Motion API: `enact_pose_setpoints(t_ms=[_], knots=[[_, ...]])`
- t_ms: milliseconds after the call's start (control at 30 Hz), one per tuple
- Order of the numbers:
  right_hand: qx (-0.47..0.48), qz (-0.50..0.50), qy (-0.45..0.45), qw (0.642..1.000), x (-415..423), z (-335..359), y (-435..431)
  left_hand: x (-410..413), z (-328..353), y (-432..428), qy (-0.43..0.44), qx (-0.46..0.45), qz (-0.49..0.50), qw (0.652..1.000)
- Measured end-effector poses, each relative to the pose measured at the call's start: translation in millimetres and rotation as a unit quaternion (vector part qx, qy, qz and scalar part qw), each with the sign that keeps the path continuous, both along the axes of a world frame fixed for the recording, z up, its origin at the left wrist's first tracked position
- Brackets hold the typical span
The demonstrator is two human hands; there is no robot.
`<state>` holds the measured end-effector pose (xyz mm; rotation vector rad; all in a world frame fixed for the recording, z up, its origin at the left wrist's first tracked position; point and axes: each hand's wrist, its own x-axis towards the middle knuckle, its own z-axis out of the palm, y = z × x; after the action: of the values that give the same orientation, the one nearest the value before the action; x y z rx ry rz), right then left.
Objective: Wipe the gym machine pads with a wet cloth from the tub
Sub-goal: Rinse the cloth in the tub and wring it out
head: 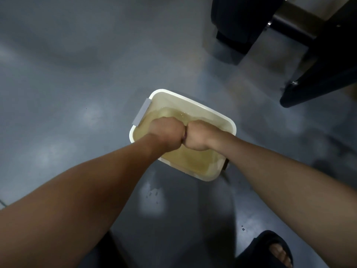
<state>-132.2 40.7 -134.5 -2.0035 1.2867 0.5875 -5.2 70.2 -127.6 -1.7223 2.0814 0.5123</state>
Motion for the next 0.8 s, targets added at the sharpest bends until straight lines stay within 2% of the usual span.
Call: enact_pose_setpoints(t_ms=[67,133,200,267,333,400,467,533,600,700,800], knots=[[0.107,-0.029,-0.014,0.994,-4,1,-2,-2,-2,4,-0.017,-0.046,-0.052,0.997],[0.135,-0.055,-0.046,0.988,-8,-2,0,-2,-3,5,-0.011,-0.068,-0.068,0.995],[0.052,-0.041,-0.079,0.995,-12,-9,3,0,-1,-1,0.021,-0.019,-0.015,0.999],[-0.088,0.032,-0.082,0.992,-14,-16,6,6,1,-9,0.063,0.108,0.060,0.990],[-0.213,0.114,-0.110,0.964,-15,-16,11,18,1,-18,0.115,0.270,0.158,0.943],[-0.252,0.159,-0.145,0.944,-16,-17,16,27,5,-23,0.163,0.378,0.248,0.877],[-0.250,0.157,-0.166,0.941,-16,-13,19,29,8,-25,0.205,0.418,0.284,0.838],[-0.257,0.154,-0.155,0.941,-13,-4,18,24,12,-25,0.231,0.443,0.284,0.818],[-0.271,0.177,-0.092,0.942,-8,6,10,18,13,-23,0.230,0.424,0.262,0.836],[-0.248,0.195,0.008,0.949,-1,14,5,10,9,-18,0.181,0.311,0.207,0.910],[-0.169,0.136,0.022,0.976,2,13,5,1,4,-11,0.117,0.190,0.129,0.966]])
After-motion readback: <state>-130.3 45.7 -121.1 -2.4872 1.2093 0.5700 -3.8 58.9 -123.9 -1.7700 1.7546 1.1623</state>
